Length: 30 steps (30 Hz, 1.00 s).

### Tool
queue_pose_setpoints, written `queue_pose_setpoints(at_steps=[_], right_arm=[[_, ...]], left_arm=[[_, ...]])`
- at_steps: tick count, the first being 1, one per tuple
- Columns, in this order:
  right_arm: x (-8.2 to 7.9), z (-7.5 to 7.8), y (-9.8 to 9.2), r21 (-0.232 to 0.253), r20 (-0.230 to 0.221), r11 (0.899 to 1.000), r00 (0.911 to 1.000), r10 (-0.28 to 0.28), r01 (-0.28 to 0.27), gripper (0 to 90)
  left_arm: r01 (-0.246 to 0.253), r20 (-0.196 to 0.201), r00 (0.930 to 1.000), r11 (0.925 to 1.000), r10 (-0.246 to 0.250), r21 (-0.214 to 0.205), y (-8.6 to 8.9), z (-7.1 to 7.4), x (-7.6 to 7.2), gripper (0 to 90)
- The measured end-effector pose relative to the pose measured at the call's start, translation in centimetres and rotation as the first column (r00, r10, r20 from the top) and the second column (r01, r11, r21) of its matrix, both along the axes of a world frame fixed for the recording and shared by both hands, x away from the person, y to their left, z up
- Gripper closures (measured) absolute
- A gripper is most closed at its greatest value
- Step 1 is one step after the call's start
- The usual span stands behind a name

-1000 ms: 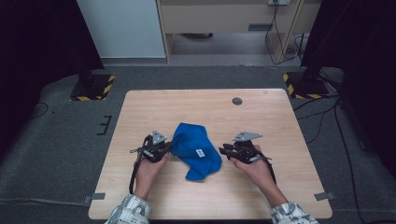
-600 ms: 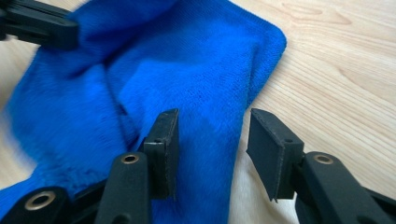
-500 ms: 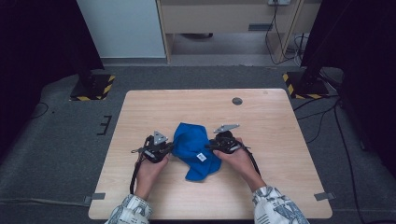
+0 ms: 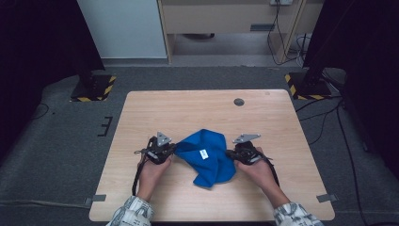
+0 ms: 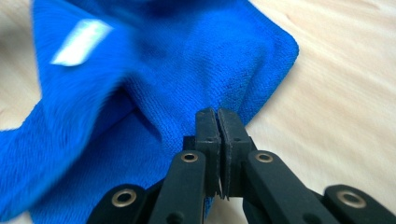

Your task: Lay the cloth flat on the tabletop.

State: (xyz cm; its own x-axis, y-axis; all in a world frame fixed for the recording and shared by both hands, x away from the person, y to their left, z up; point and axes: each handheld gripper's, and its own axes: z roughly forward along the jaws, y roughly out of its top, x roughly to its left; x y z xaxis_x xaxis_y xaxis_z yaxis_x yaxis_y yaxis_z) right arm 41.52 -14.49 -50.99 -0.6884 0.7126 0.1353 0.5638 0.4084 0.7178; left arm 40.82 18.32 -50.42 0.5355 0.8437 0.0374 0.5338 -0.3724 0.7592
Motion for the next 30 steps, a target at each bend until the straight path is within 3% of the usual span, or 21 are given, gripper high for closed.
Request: queue_pose_setpoints(at_steps=[7,15,17,21,24,30], right_arm=[[-2.4,-0.6,-2.3,0.014,-0.017,1.000,0.9999,0.004,-0.004,85.6],[-1.5,0.7,-1.8,0.023,0.068,1.000,0.9976,0.014,-0.016,60.1],[-1.1,1.4,-1.3,0.037,0.090,0.999,0.9956,0.024,-0.027,61.6],[-0.4,2.0,0.0,0.039,0.116,0.997,0.9916,0.056,-0.061,74.1],[0.3,2.1,1.7,0.028,0.128,0.996,0.9889,0.075,-0.080,80.8],[1.0,1.6,4.6,0.035,0.134,0.992,0.9847,0.112,-0.117,81.3]], left_arm=[[0.045,-0.003,0.9990,0.9989,-0.045,0.013,-1.3,-0.2,-0.1,83.7],[0.067,-0.007,0.9977,0.9973,-0.067,0.030,-1.9,-0.4,-0.1,82.3],[0.070,-0.013,0.9975,0.9971,-0.070,0.030,-1.8,-0.5,-0.1,83.1],[0.080,-0.019,0.9966,0.9966,-0.080,0.017,-1.9,-0.3,-0.1,86.8],[0.079,-0.001,0.9969,0.9968,-0.079,0.010,-1.9,0.1,-0.2,88.1],[0.076,0.007,0.9971,0.9971,-0.075,-0.013,-1.9,0.3,-0.2,88.4]])
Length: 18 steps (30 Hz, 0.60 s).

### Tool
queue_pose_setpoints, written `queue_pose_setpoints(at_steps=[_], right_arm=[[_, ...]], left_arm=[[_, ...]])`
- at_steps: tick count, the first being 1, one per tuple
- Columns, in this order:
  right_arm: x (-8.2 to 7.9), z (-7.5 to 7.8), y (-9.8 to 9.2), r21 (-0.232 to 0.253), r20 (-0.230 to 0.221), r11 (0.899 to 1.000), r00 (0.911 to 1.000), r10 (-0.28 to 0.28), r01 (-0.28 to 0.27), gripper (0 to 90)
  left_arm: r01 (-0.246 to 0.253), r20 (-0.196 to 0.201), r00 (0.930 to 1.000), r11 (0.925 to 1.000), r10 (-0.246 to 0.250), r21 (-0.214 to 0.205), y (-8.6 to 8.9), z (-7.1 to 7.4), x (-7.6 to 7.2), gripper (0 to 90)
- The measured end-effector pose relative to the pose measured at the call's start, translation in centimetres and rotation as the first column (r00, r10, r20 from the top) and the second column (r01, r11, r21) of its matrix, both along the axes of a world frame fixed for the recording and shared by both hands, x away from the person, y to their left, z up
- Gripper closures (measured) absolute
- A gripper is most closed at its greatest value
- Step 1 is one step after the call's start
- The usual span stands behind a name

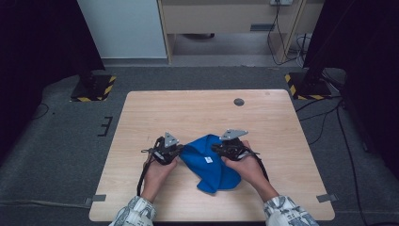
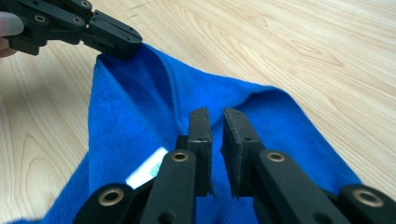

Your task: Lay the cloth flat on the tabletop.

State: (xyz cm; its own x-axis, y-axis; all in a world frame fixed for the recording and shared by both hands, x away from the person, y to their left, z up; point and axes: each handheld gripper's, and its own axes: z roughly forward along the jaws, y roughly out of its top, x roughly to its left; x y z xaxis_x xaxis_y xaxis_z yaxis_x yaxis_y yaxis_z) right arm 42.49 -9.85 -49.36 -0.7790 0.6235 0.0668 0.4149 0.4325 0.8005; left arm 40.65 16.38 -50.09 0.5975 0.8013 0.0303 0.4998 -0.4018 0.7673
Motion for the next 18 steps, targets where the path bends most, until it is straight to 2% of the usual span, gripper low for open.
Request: queue_pose_setpoints(at_steps=[8,10,18], right_arm=[[0.2,-0.8,2.2,0.000,-0.007,1.000,0.9998,0.017,-0.017,67.8],[0.2,-1.0,2.5,0.006,-0.008,1.000,0.9999,0.012,-0.012,61.9],[0.2,-1.4,3.3,-0.006,0.017,1.000,0.9999,-0.004,0.004,45.3]], left_arm=[[0.001,0.011,0.9999,0.9991,0.000,-0.041,0.0,1.0,-0.1,88.5],[0.005,0.012,0.9999,0.9988,-0.004,-0.049,0.0,1.1,-0.2,88.7],[0.015,0.022,0.9997,0.9979,-0.014,-0.063,-0.3,1.8,-0.4,88.8]])
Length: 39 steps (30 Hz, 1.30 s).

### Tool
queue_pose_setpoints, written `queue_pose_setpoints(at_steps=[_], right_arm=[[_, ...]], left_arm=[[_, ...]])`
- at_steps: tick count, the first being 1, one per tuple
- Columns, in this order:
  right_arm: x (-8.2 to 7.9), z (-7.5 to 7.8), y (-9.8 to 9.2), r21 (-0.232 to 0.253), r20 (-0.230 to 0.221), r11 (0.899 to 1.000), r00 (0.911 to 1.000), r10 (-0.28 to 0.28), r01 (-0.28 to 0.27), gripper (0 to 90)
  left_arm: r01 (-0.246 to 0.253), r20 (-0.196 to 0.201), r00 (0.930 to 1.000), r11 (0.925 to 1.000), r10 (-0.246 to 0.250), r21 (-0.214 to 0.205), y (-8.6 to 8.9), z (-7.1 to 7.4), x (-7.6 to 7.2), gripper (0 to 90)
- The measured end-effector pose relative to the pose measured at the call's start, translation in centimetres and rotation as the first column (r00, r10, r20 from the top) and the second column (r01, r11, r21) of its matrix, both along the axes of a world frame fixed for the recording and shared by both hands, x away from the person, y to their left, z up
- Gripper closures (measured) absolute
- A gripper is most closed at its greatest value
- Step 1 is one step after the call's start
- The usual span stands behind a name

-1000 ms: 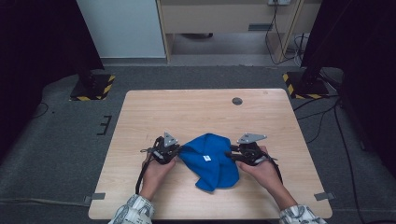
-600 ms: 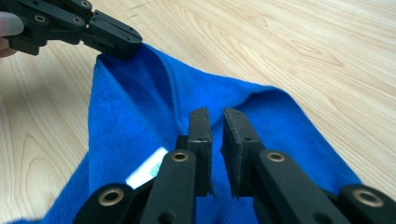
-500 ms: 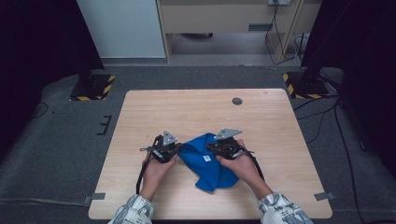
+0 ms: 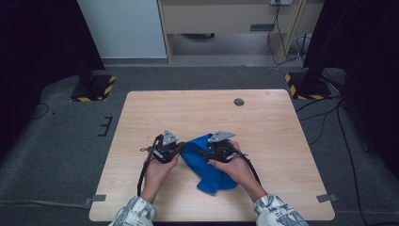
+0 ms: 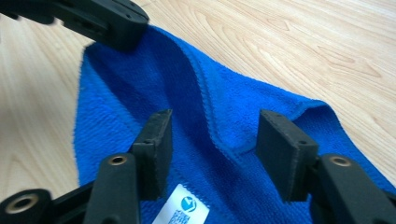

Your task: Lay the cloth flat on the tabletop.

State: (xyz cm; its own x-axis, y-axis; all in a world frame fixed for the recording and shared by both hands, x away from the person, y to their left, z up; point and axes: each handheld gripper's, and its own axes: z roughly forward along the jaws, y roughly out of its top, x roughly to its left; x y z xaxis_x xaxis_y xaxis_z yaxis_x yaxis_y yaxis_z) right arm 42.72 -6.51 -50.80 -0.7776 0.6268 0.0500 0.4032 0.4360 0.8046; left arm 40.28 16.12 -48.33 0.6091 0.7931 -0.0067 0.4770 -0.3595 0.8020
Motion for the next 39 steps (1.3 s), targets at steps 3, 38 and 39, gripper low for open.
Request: queue_pose_setpoints(at_steps=[3,38,39], right_arm=[[0.1,-0.2,0.2,-0.021,0.007,1.000,0.9998,-0.018,0.018,42.2],[1.7,-0.2,-0.6,-0.046,-0.006,0.998,0.9988,-0.049,0.049,89.2],[1.7,-0.1,-0.7,-0.046,-0.008,0.998,0.9986,-0.052,0.051,89.3]], left_arm=[[0.003,0.003,1.0000,1.0000,-0.003,-0.004,0.0,0.2,-0.1,88.8],[0.026,0.004,0.9997,0.9996,-0.026,-0.015,-0.9,0.2,-0.4,71.2],[0.029,0.010,0.9995,0.9995,-0.029,-0.014,-1.1,0.2,-0.5,68.8]])
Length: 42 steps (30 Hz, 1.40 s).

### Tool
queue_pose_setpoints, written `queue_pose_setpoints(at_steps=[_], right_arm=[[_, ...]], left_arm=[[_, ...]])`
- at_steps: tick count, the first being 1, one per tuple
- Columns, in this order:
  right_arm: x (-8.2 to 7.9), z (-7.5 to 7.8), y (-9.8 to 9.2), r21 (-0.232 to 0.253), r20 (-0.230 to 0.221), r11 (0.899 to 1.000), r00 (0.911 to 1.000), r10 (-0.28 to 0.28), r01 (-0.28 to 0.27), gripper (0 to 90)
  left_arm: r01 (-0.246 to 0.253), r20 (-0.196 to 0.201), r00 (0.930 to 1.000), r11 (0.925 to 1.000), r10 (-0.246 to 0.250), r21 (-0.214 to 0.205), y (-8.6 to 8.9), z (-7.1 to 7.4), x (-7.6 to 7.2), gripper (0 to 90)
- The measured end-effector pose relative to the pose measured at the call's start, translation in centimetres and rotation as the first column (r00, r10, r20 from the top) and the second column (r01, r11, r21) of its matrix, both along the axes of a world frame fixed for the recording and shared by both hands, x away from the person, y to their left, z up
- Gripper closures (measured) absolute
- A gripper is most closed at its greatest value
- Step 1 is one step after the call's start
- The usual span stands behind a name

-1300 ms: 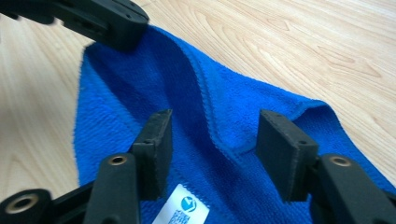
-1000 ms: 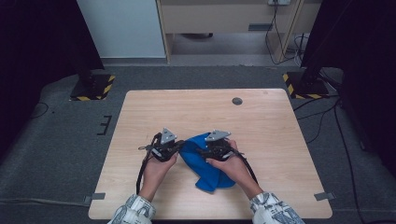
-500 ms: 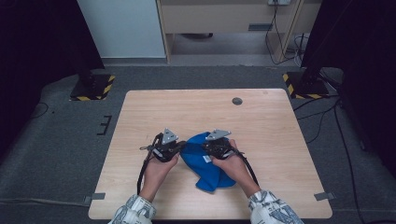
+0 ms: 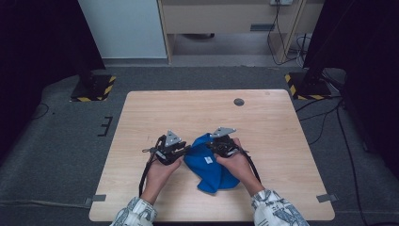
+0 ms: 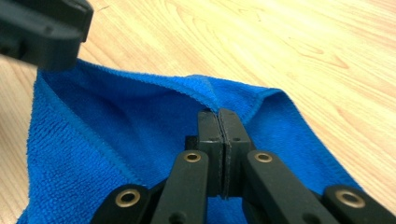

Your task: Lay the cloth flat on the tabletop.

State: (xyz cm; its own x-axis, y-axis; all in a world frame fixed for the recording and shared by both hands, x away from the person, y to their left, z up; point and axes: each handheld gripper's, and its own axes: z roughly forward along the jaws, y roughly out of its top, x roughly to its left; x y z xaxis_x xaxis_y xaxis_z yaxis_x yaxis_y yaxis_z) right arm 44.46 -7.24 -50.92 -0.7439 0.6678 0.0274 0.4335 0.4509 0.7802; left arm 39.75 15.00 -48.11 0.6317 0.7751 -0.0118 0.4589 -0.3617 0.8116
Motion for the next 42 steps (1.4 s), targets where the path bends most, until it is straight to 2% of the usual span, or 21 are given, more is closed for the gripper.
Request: queue_pose_setpoints(at_steps=[2,5,8,11,14,17,20,21,22,23,24,26,27,28,31,34,37,40,41,42], right_arm=[[0.1,0.1,-0.1,0.003,0.004,1.000,1.0000,-0.002,0.002,89.3],[0.4,0.3,-0.4,0.003,0.001,1.000,0.9999,-0.015,0.015,89.2],[0.7,0.5,-1.0,0.000,-0.001,0.999,0.9994,-0.035,0.035,89.3],[1.0,0.5,-1.5,-0.005,0.000,0.999,0.9991,-0.043,0.043,89.3],[1.4,0.5,-2.2,-0.008,-0.007,0.998,0.9980,-0.062,0.062,89.4],[1.5,0.7,-3.1,-0.007,-0.002,0.997,0.9971,-0.076,0.076,89.4],[1.5,0.7,-3.6,-0.006,-0.006,0.996,0.9965,-0.084,0.084,89.4],[1.5,0.7,-3.6,-0.006,-0.006,0.996,0.9965,-0.084,0.084,89.4],[1.5,0.8,-3.9,-0.006,-0.006,0.996,0.9963,-0.086,0.086,89.4],[1.5,0.8,-3.9,-0.006,-0.006,0.996,0.9963,-0.086,0.086,89.4],[1.5,0.8,-4.0,-0.005,-0.004,0.996,0.9960,-0.089,0.089,89.4],[1.4,0.8,-4.3,-0.007,-0.001,0.996,0.9961,-0.088,0.088,89.5],[1.2,0.9,-4.6,-0.015,-0.002,0.996,0.9956,-0.094,0.094,89.5],[1.2,0.9,-4.6,-0.015,-0.002,0.996,0.9956,-0.094,0.094,89.5],[0.9,1.1,-5.4,-0.021,-0.006,0.994,0.9942,-0.107,0.107,89.5],[0.5,1.2,-6.4,-0.024,-0.016,0.993,0.9929,-0.118,0.117,89.6],[-0.2,1.1,-7.8,-0.022,-0.029,0.991,0.9912,-0.129,0.129,89.6],[-0.5,0.9,-8.5,-0.028,-0.041,0.991,0.9902,-0.134,0.133,89.6],[-0.5,0.8,-8.8,-0.028,-0.045,0.990,0.9894,-0.138,0.137,89.6],[-0.4,0.7,-9.2,-0.030,-0.054,0.990,0.9885,-0.141,0.140,89.6]], left_arm=[[-0.003,0.007,1.0000,1.0000,0.003,-0.001,-0.1,0.0,-0.1,65.2],[-0.009,0.016,0.9998,1.0000,0.009,-0.001,-0.3,-0.1,-0.3,51.1],[-0.013,0.023,0.9997,0.9999,0.013,-0.003,-0.3,-0.3,-0.8,43.2],[-0.006,0.010,0.9999,0.9999,0.006,-0.016,-0.4,-0.6,-0.8,38.3],[0.014,-0.019,0.9997,0.9999,-0.013,0.009,-0.9,-1.3,-0.8,35.6],[0.035,-0.050,0.9982,0.9990,-0.034,0.028,-1.2,-2.0,-0.8,36.3],[0.051,-0.074,0.9960,0.9985,-0.049,0.021,-1.3,-2.3,-0.8,44.1],[0.057,-0.084,0.9949,0.9981,-0.055,0.023,-1.3,-2.4,-0.8,44.1],[0.076,-0.098,0.9925,0.9962,-0.072,0.041,-1.4,-2.6,-0.6,56.5],[0.076,-0.098,0.9925,0.9962,-0.072,0.041,-1.4,-2.6,-0.6,62.5],[0.079,-0.108,0.9915,0.9956,-0.073,0.050,-1.5,-2.6,-0.4,62.5],[0.087,-0.115,0.9901,0.9949,-0.081,0.051,-1.7,-2.7,0.2,75.6],[0.082,-0.104,0.9918,0.9943,-0.074,0.069,-2.0,-2.6,0.8,82.6],[0.082,-0.104,0.9918,0.9943,-0.074,0.069,-2.0,-2.6,0.8,83.7],[0.077,-0.093,0.9932,0.9940,-0.070,0.077,-2.1,-2.6,2.2,84.4],[0.084,-0.077,0.9940,0.9933,-0.078,0.079,-2.4,-2.6,3.9,84.3],[0.116,-0.073,0.9913,0.9882,-0.109,0.100,-3.5,-3.2,6.1,83.2],[0.117,-0.066,0.9916,0.9885,-0.111,0.097,-4.1,-3.4,6.6,74.8],[0.111,-0.062,0.9924,0.9912,-0.106,0.073,-4.4,-3.4,6.7,74.8],[0.104,-0.049,0.9936,0.9931,-0.102,0.054,-4.6,-3.2,6.6,66.2]])
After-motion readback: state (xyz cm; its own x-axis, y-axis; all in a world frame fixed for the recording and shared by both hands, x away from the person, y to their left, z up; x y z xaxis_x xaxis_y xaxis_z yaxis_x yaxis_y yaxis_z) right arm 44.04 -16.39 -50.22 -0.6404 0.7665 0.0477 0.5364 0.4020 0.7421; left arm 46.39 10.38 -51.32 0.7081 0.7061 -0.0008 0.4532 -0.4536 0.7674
